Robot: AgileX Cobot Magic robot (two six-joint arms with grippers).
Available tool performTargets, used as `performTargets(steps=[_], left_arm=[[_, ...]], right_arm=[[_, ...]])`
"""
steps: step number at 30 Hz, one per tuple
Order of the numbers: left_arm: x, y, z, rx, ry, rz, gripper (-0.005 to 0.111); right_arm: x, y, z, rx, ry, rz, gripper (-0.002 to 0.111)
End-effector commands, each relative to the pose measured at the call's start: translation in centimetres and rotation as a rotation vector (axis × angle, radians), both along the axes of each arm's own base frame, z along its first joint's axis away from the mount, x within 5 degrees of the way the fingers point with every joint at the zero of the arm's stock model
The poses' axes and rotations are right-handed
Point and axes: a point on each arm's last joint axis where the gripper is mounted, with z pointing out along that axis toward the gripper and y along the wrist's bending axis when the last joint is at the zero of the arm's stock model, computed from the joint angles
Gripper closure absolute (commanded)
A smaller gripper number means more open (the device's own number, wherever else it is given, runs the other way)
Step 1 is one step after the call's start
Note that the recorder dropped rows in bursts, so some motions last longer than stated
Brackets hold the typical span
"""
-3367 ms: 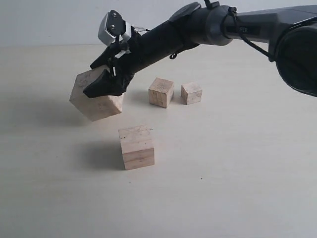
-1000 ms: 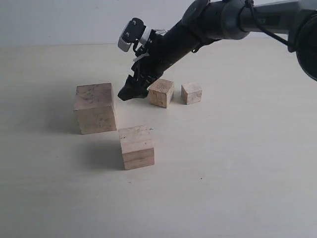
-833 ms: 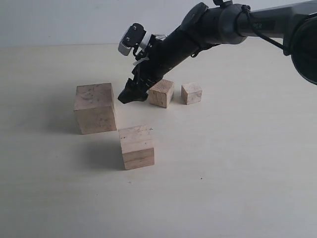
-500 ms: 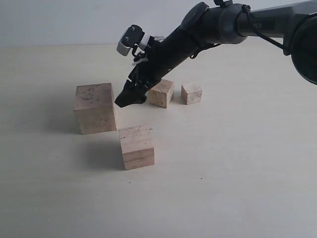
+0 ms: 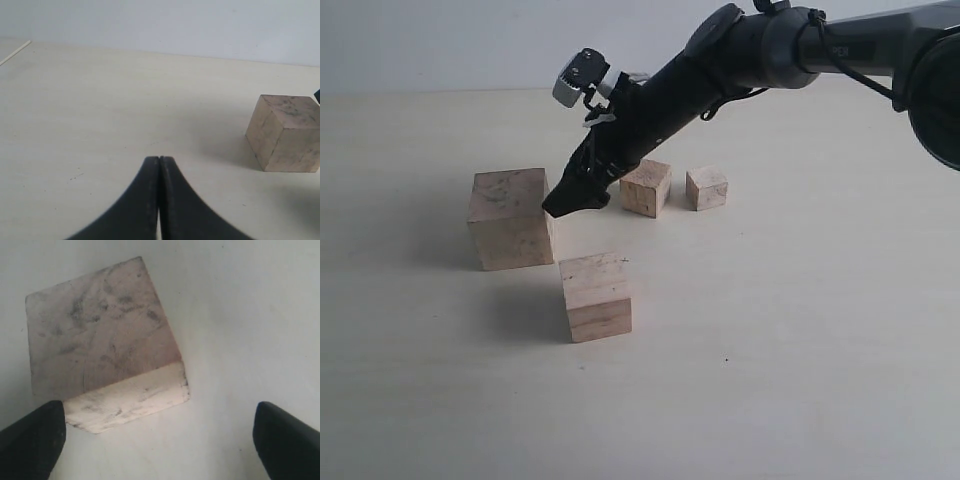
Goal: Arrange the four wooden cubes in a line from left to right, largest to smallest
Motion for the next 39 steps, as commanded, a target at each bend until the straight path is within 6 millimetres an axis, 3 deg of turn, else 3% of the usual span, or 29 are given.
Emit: performTargets(steps=[1,9,15,39], left_arm=[[0.0,0.0,0.0,-0.002,-0.014,-0.003,0.107],[0.0,0.0,0.0,-0.002,-0.014,-0.003,0.107],[0.0,0.0,0.0,-0.002,-0.014,-0.003,0.107],[0.0,0.0,0.0,-0.002,-0.014,-0.003,0.107]], right_arm=[[-0.2,0.1,0.3,0.01,0.017,-0.001,0.013],[-0.2,0.0,1.6,0.016,-0.015,0.006,0.013],[0.0,-0.7,1.0,-0.089,-0.04,-0.003,0.014],[0.3,0.0,0.0,-0.019,0.024,-0.079,0.014]])
